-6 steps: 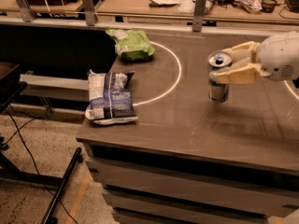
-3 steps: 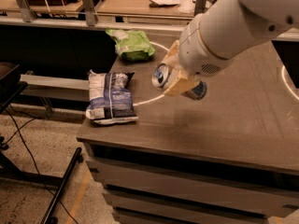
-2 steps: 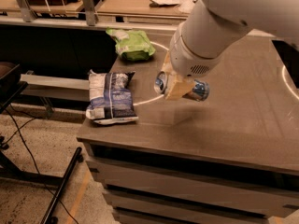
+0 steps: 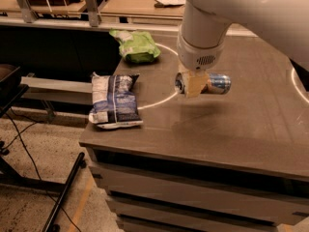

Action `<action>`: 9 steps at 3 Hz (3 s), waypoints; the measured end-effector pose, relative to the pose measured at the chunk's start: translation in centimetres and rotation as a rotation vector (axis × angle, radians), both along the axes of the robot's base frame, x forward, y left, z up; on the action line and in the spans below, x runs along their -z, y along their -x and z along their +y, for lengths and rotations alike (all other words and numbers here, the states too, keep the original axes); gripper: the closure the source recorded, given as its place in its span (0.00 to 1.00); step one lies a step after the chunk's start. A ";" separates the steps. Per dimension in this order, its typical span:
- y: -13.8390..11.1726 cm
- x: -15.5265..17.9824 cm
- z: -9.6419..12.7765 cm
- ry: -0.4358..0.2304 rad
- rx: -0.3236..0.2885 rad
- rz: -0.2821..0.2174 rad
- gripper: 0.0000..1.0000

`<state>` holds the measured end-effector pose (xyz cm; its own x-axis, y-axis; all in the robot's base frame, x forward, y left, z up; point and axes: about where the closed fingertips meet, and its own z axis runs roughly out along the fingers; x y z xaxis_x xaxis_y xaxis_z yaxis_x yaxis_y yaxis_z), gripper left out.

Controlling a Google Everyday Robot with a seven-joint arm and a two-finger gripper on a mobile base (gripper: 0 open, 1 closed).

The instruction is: Knock redbull can over

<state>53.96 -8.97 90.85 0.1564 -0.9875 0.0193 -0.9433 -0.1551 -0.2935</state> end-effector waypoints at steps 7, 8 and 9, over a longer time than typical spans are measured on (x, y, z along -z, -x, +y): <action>0.9 4.3 -0.6 -0.024 -0.105 0.023 0.00; 1.3 3.9 -2.0 -0.066 -0.107 -0.001 0.00; 1.4 3.8 -2.0 -0.067 -0.112 0.000 0.00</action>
Offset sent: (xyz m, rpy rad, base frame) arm -0.0062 0.0409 -0.0664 -0.1973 0.1708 0.1335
